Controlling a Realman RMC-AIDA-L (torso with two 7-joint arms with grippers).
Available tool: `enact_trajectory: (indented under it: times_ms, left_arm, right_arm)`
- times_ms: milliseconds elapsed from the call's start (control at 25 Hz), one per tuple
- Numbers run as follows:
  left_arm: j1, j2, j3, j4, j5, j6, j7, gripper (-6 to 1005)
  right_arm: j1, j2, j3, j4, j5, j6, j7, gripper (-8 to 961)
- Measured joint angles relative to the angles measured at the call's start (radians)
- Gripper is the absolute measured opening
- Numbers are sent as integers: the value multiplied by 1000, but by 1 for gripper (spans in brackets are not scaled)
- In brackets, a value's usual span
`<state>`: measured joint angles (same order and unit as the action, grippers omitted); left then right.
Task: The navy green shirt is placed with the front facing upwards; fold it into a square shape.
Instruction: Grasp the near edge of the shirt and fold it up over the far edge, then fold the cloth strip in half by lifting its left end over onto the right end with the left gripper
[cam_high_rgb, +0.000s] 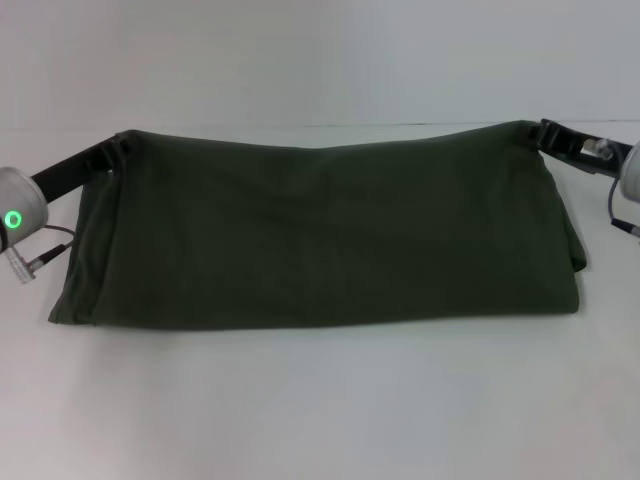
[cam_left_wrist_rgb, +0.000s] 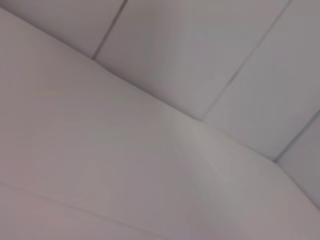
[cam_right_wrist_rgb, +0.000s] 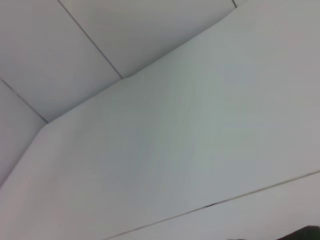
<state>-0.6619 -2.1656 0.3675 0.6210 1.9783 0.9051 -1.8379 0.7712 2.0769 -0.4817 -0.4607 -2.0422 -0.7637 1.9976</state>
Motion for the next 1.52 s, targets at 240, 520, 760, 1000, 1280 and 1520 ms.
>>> enact_trajectory:
  times_ms: [240, 520, 760, 1000, 1280, 1520]
  left_arm:
    - [-29, -1, 4, -78, -75, -106, 90, 32]
    - [-59, -3, 4, -132, -117, -207, 156, 32]
    - [-76, -4, 4, -171, -170, -248, 216, 33]
    - [-69, -3, -1, -185, -266, -253, 274, 57]
    - [-57, -4, -9, -234, -434, -264, 424, 139]
    - [-38, -4, -9, -245, -487, -242, 451, 227]
  right_arm:
    - [24, 11, 0, 60, 46, 118, -93, 67]
    - [34, 11, -9, 87, 145, 191, -178, 68]
    - [47, 12, -11, 123, 226, 226, -279, 70]
    - [57, 14, -22, 137, 234, 247, -305, 71]
    - [52, 14, -19, 134, 243, 237, -309, 196]
    - [15, 10, -21, 126, 356, 210, -310, 506]
